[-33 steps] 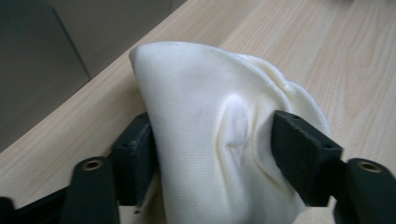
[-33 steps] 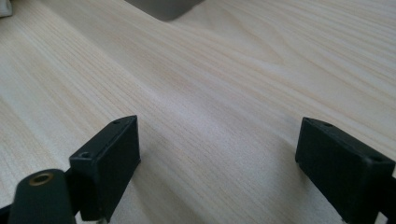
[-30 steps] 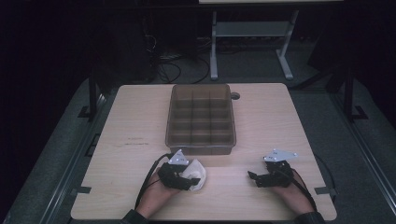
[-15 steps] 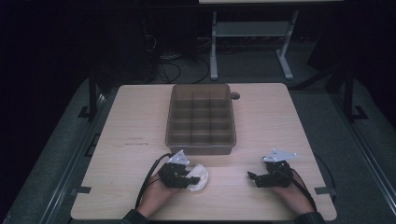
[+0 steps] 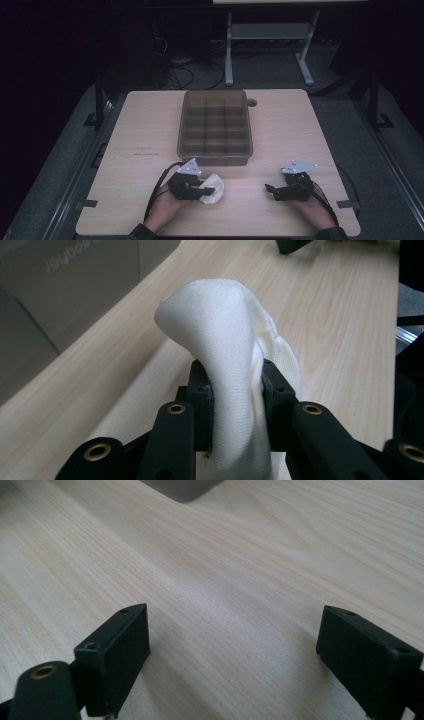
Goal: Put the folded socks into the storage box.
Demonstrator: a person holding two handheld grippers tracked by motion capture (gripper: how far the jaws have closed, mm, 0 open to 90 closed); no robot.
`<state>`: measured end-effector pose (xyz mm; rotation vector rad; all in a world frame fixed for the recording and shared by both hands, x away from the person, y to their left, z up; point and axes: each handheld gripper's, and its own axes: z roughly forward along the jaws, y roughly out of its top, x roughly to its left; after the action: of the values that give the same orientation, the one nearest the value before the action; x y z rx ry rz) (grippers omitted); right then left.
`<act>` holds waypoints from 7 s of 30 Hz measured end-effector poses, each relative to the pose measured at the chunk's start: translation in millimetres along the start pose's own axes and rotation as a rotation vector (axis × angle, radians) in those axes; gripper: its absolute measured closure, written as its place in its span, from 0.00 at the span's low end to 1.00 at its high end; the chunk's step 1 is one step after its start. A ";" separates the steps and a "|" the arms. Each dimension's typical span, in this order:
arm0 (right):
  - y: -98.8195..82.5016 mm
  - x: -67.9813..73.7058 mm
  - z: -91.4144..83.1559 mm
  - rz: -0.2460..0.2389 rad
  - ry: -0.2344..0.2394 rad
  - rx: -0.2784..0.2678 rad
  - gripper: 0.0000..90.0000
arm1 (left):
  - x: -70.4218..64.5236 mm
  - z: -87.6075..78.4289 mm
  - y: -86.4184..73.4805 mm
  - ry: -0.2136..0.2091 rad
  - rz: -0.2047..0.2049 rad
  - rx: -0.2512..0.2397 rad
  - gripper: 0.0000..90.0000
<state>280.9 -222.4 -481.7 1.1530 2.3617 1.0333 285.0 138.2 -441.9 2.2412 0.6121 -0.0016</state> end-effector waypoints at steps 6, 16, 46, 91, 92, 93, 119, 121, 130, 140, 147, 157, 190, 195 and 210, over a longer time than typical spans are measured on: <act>0.0 0.0 0.0 0.000 0.000 0.000 0.14 | 1.1 -6.4 6.5 0.003 0.003 -0.018 0.80; 0.0 0.0 0.0 0.000 0.000 0.000 0.14 | 1.3 -9.9 16.4 -0.012 0.025 -0.032 0.80; 0.1 0.5 -0.1 0.008 0.001 0.000 0.14 | 32.8 -27.0 44.5 0.021 0.055 -0.069 0.80; 0.0 0.2 0.0 0.003 0.000 0.001 0.14 | 83.5 -22.3 101.4 0.069 0.104 -0.093 0.80; 0.0 0.2 -0.1 0.004 0.000 0.001 0.14 | 84.5 -22.2 102.4 0.069 0.103 -0.094 0.80; 0.0 0.2 -0.1 0.004 0.000 0.001 0.14 | 86.3 -21.9 104.0 0.068 0.102 -0.096 0.80; 0.2 0.4 0.1 0.006 0.002 -0.001 0.14 | 109.2 20.1 119.2 0.136 0.042 -0.002 0.80; 0.2 0.3 0.1 0.006 0.001 -0.001 0.14 | 109.2 23.9 120.4 0.152 0.046 0.019 0.80; 0.1 0.4 0.0 0.007 0.001 -0.001 0.14 | 112.3 36.1 118.2 0.177 0.008 0.050 0.80; 0.1 0.4 0.0 0.007 0.001 0.000 0.14 | 114.5 44.3 119.7 0.197 -0.004 0.108 0.80; 0.0 0.2 0.0 0.003 -0.001 0.001 0.14 | 114.8 55.8 120.2 0.232 0.008 0.174 0.80; 0.1 0.5 0.0 0.008 0.001 0.000 0.14 | 118.6 63.8 117.8 0.225 -0.011 0.206 0.81; 0.1 0.6 0.0 0.009 0.002 -0.001 0.14 | 118.0 56.2 121.0 0.231 -0.021 0.189 0.63; 0.1 0.2 0.0 0.004 -0.001 0.001 0.14 | 114.5 46.9 124.2 0.218 -0.021 0.162 0.62; 0.2 0.6 -0.1 0.009 0.002 0.000 0.14 | 111.9 29.9 147.7 0.207 -0.009 0.024 0.86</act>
<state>280.6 -221.9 -481.5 1.1642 2.3600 1.0374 452.8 81.3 -380.0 2.2787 0.7357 0.2221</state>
